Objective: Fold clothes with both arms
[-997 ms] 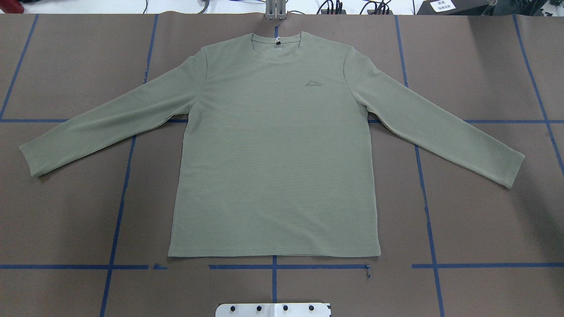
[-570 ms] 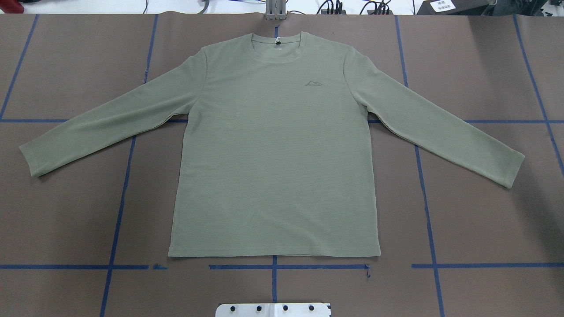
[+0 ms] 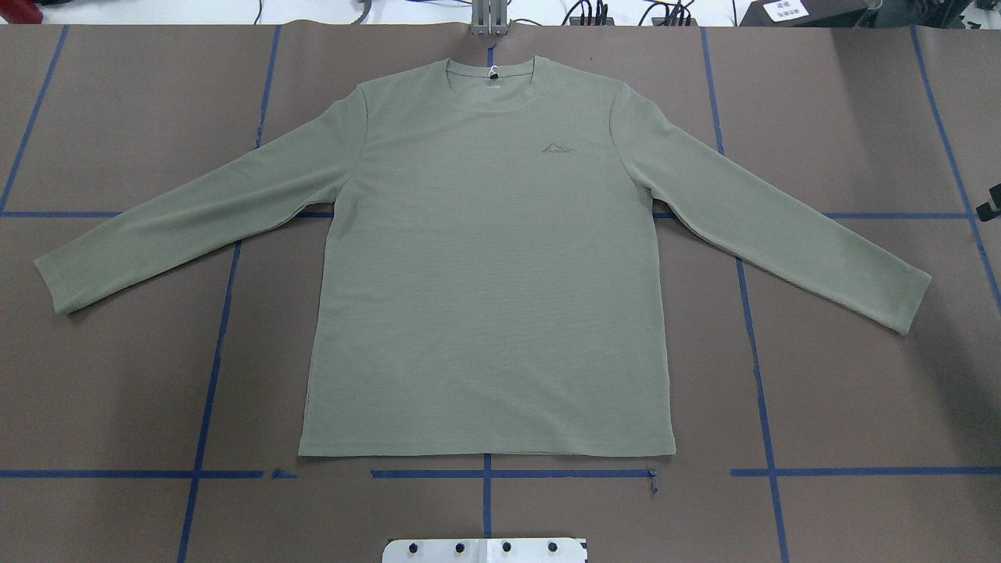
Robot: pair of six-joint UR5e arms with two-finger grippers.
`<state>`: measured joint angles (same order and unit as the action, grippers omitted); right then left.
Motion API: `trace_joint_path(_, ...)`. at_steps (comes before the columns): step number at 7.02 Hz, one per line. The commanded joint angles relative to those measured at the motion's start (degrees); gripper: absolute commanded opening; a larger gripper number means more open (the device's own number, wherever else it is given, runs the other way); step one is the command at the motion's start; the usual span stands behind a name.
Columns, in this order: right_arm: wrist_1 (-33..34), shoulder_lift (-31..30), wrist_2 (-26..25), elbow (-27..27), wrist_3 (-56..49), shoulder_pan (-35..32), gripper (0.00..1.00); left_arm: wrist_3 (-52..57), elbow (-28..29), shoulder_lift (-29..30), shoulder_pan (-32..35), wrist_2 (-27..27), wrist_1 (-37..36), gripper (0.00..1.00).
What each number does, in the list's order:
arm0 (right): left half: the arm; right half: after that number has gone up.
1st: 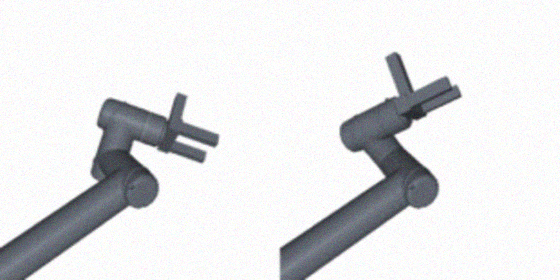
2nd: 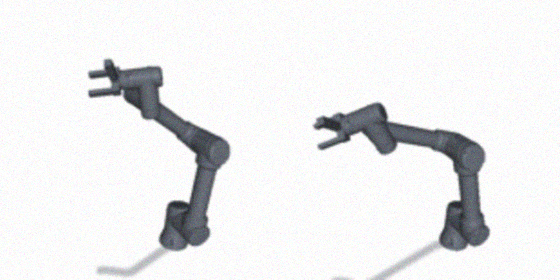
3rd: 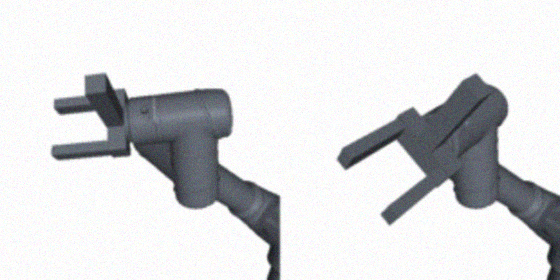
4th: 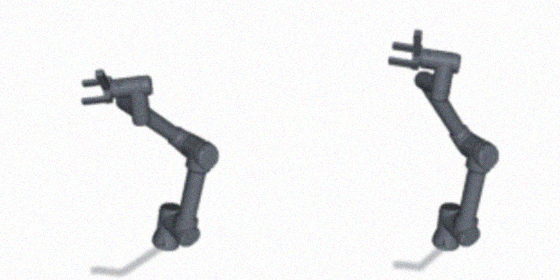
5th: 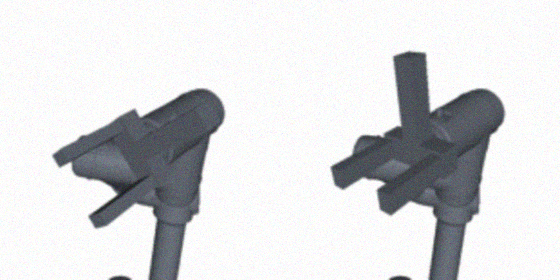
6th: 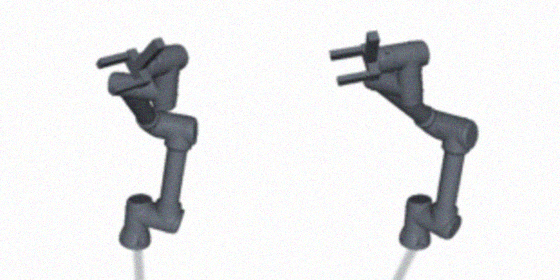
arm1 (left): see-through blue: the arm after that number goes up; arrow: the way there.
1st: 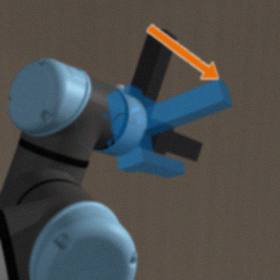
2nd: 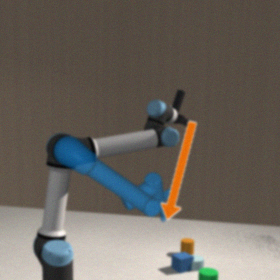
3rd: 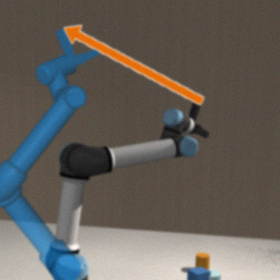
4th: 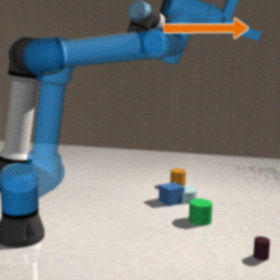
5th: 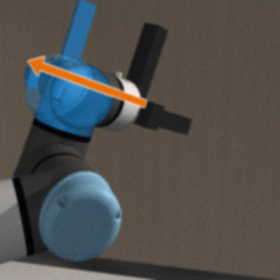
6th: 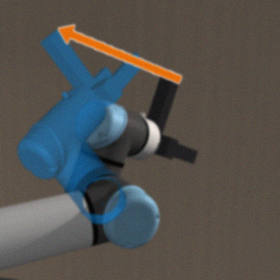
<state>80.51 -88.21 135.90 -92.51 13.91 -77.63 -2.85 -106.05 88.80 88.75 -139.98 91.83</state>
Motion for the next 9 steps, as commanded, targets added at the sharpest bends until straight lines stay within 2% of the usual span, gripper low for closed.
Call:
trace_joint_path(1,-3.0,0.1,-0.1,0.1,3.6,4.0,1.0,-3.1,-0.1,0.4,-0.2,-0.4,2.0,1.0)
trace_joint_path(2,-6.5,0.1,-0.3,-0.1,12.8,7.7,1.0,-4.5,0.1,1.1,-0.5,-0.1,4.0,1.0)
trace_joint_path(3,-14.2,-0.6,-0.9,0.3,23.2,11.7,1.0,-4.7,0.0,1.3,-2.9,0.3,7.2,1.0)
trace_joint_path(5,-29.0,-4.8,-6.3,0.5,39.6,18.0,1.0,-4.1,-0.6,0.6,-5.4,1.0,7.8,0.99)
trace_joint_path(6,-31.1,-6.3,-7.1,0.6,40.5,18.4,0.9,-4.8,-0.5,0.2,-5.3,0.8,6.9,1.0)
trace_joint_path(7,-31.4,-6.5,-7.1,2.2,38.7,18.3,0.86,-5.0,0.3,-0.1,-5.3,0.7,6.4,1.0)
trace_joint_path(8,-31.4,-5.7,-7.3,4.6,33.3,18.3,0.8,-5.1,0.1,0.0,-5.4,1.0,6.4,1.0)
trace_joint_path(9,-31.1,-4.3,-7.1,5.4,32.3,18.0,0.73,-5.1,0.0,0.1,-5.4,1.0,6.3,1.0)
